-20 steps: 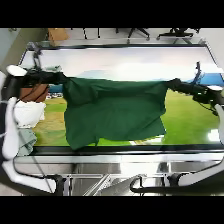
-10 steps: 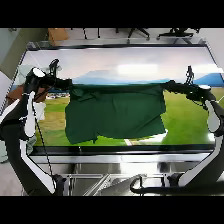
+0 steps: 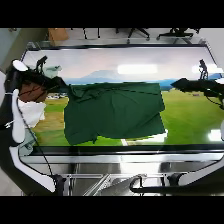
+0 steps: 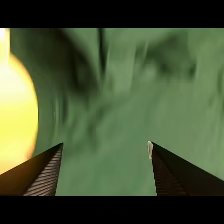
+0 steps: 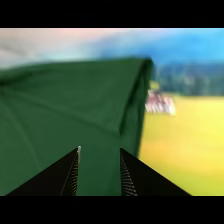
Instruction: Fold the shirts.
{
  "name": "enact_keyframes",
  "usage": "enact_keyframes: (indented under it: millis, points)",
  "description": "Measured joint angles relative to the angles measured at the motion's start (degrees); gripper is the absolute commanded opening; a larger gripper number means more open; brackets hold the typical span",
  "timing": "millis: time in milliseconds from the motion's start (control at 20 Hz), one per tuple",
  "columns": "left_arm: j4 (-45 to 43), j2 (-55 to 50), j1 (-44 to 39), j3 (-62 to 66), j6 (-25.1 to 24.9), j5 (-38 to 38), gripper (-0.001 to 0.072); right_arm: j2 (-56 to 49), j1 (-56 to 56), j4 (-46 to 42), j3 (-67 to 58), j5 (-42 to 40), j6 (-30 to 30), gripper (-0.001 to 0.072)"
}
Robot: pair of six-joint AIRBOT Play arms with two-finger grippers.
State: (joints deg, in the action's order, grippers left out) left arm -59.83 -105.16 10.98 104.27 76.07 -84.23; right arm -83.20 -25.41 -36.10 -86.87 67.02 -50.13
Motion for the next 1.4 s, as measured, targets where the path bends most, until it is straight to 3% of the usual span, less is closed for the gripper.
enact_keyframes:
  millis: [250, 300, 350, 600, 650, 700, 750, 900, 1200, 1300, 1400]
  points:
    - [-0.42, 16.15, 6.80, -33.92, -0.26, 2.25, 0.0602, 10.08, -5.88, -10.29, 14.69, 2.75, -4.74, 0.0304]
    - [-0.44, 18.84, 8.00, -40.89, -0.48, 3.80, 0.0602, 11.39, -6.69, -11.28, 17.97, 3.04, -5.18, 0.0379]
    - [-0.28, 20.98, 8.79, -46.77, -0.87, 5.62, 0.0603, 12.20, -7.13, -11.93, 20.68, 3.15, -5.46, 0.0388]
    - [9.62, 26.73, 10.54, -65.96, -6.38, 15.65, 0.0601, 13.88, -6.10, -13.22, 31.17, 3.17, -5.81, 0.0386]
    - [11.91, 26.86, 10.67, -67.36, -7.67, 17.55, 0.0496, 13.92, -5.31, -13.40, 32.72, 2.86, -5.77, 0.0387]
    - [13.66, 26.75, 10.71, -68.11, -8.92, 19.96, 0.0217, 13.97, -4.42, -12.87, 33.92, 2.89, -5.60, 0.0386]
    - [14.56, 26.36, 10.78, -68.26, -10.05, 22.51, 0.0079, 13.86, -3.52, -12.39, 34.80, 2.91, -5.55, 0.0385]
    - [16.20, 25.35, 10.88, -65.96, -11.72, 25.11, 0.0048, 12.90, -0.48, -12.07, 36.24, 2.80, -5.33, 0.0373]
    - [18.78, 25.35, 10.93, -60.41, -12.79, 21.53, 0.0049, 10.25, 7.37, -8.79, 37.13, 3.91, -4.90, 0.0350]
    - [19.02, 25.35, 10.91, -59.82, -12.96, 20.63, 0.0047, 9.75, 9.99, -8.92, 37.27, 4.52, -4.72, 0.0099]
    - [19.19, 25.35, 10.91, -59.69, -13.11, 19.80, 0.0016, 10.03, 11.56, -10.71, 37.29, 5.07, -4.28, 0.0015]
